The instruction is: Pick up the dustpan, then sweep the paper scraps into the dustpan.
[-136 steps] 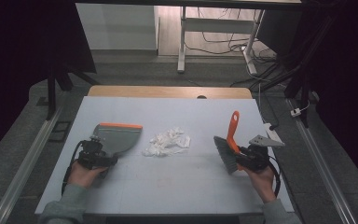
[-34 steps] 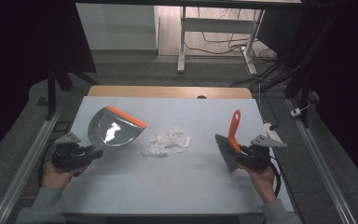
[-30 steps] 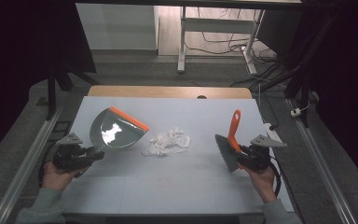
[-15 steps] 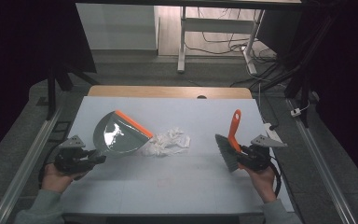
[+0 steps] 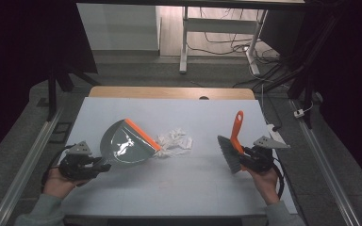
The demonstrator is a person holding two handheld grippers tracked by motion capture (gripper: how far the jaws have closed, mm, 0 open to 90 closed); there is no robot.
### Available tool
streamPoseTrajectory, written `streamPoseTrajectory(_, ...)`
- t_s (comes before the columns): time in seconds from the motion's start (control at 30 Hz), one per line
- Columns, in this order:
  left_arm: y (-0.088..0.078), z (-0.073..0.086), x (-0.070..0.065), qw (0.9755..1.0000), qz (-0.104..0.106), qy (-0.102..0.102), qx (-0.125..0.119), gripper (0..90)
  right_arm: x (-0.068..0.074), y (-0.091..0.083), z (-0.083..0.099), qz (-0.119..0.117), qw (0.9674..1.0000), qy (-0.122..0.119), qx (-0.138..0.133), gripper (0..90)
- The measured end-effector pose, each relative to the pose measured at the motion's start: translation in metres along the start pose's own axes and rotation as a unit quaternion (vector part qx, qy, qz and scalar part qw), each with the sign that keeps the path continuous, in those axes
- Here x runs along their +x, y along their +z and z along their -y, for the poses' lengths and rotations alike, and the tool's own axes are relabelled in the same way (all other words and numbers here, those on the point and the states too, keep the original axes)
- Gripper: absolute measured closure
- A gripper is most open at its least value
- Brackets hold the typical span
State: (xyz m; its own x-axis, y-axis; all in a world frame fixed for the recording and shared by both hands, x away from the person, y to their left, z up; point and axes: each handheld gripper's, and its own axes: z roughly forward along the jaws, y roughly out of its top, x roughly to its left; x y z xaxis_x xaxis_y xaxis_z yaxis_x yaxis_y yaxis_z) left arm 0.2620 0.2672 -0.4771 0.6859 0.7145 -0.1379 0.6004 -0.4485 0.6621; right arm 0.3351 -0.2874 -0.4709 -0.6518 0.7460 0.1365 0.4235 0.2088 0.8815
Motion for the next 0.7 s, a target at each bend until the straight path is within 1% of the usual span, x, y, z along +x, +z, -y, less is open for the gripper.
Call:
streamPoseTrajectory(0.07, 0.0014, 0.0006, -0.0005, 1.0000, 0.001, 0.004, 0.005, 62.4, 0.0000, 0.0000, 0.0001, 0.000, 1.0000, 0.000, 0.000, 70.5)
streamPoseTrajectory(0.47, 0.0006, 0.0055, -0.0013, 0.9998, 0.005, 0.008, 0.018, 62.4, -0.0002, 0.0006, 0.0002, 0.000, 1.0000, -0.001, 0.000, 70.4)
streamPoseTrajectory(0.53, 0.0009, 0.0071, -0.0008, 0.9996, 0.004, 0.011, 0.025, 62.4, 0.0000, 0.0005, 0.0003, 0.001, 1.0000, -0.001, 0.001, 70.5)
streamPoseTrajectory(0.7, 0.0011, 0.0101, 0.0010, 0.9997, 0.001, 0.008, 0.023, 62.4, 0.0013, 0.0011, 0.0000, -0.001, 1.0000, -0.002, 0.000, 70.5)
